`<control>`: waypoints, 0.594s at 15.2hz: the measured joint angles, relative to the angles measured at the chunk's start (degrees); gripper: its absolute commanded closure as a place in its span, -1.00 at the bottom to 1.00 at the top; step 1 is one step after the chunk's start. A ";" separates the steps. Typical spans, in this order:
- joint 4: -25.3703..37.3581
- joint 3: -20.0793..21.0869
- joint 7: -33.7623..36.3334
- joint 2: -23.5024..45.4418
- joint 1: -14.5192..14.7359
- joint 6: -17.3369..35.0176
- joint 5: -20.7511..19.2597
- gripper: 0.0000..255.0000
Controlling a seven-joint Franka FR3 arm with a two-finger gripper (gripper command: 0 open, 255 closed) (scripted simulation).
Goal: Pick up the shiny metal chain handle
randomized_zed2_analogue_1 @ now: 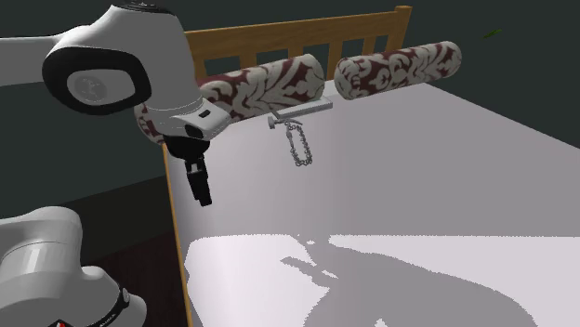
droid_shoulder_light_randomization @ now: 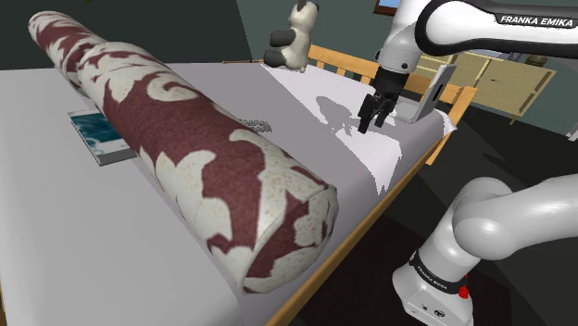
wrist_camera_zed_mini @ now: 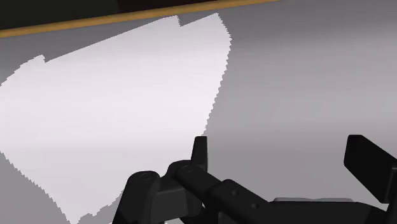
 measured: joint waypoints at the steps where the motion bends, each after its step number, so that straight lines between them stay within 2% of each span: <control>1: 0.00 0.00 0.00 0.00 0.00 0.00 0.00 -1.00; 9: 6.96 7.06 9.66 12.10 1.81 4.79 3.02 -1.00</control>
